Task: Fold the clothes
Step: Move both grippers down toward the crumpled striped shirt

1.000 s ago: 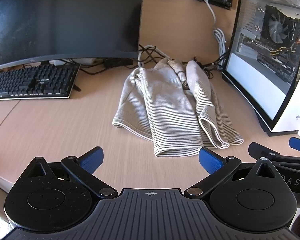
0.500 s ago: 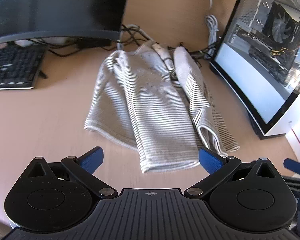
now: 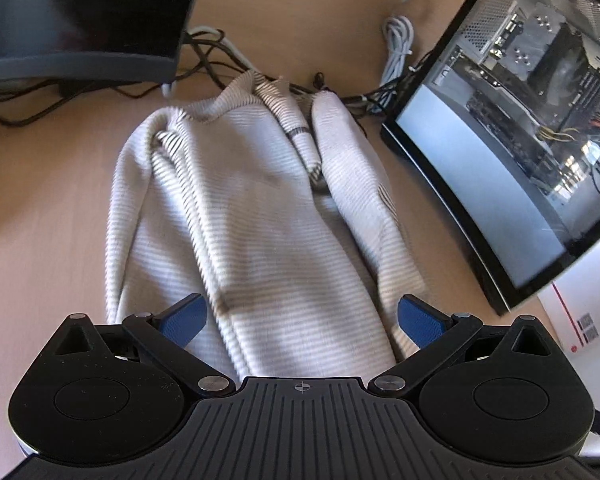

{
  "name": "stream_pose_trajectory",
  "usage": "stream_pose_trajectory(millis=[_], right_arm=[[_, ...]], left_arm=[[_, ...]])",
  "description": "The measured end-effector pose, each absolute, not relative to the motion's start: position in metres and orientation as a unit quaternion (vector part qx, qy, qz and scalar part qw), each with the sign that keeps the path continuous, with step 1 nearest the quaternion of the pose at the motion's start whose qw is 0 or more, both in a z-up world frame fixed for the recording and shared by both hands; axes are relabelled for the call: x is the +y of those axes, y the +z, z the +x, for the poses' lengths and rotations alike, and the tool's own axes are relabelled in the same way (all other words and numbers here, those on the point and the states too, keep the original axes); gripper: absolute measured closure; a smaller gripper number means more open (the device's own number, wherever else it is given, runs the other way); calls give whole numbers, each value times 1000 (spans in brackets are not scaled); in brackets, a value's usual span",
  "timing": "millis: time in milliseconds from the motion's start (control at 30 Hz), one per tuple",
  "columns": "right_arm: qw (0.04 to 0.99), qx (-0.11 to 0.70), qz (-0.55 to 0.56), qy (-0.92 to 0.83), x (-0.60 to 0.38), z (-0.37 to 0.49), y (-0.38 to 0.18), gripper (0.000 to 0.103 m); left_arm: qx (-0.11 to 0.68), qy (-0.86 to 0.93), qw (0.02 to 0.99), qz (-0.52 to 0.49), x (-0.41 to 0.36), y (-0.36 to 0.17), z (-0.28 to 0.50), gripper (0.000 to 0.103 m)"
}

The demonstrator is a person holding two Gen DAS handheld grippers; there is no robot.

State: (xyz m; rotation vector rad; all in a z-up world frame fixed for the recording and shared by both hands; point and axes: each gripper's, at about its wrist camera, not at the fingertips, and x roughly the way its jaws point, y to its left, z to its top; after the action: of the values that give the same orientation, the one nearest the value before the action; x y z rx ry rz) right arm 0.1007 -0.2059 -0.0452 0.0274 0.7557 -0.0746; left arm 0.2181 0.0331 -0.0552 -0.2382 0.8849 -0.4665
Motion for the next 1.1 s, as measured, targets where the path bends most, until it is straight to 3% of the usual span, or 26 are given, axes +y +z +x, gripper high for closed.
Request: stream_pose_trajectory(millis=[233,433,700,1100], right_arm=[[937,334,61,87,-211,149,-24,0],[923,306,92,213,-203,232,-23,0],[848,421,82,313,-151,347,-89,0],[771,459,115,427,-213,283,-97,0]], left_arm=[[425,-217,870,-124,23,-75,235,0],[428,-208,876,-74,9,-76,232,0],[445,-171,879,-9,0,-74,218,0],[480,-180,858,-23,17,-66,148,0]])
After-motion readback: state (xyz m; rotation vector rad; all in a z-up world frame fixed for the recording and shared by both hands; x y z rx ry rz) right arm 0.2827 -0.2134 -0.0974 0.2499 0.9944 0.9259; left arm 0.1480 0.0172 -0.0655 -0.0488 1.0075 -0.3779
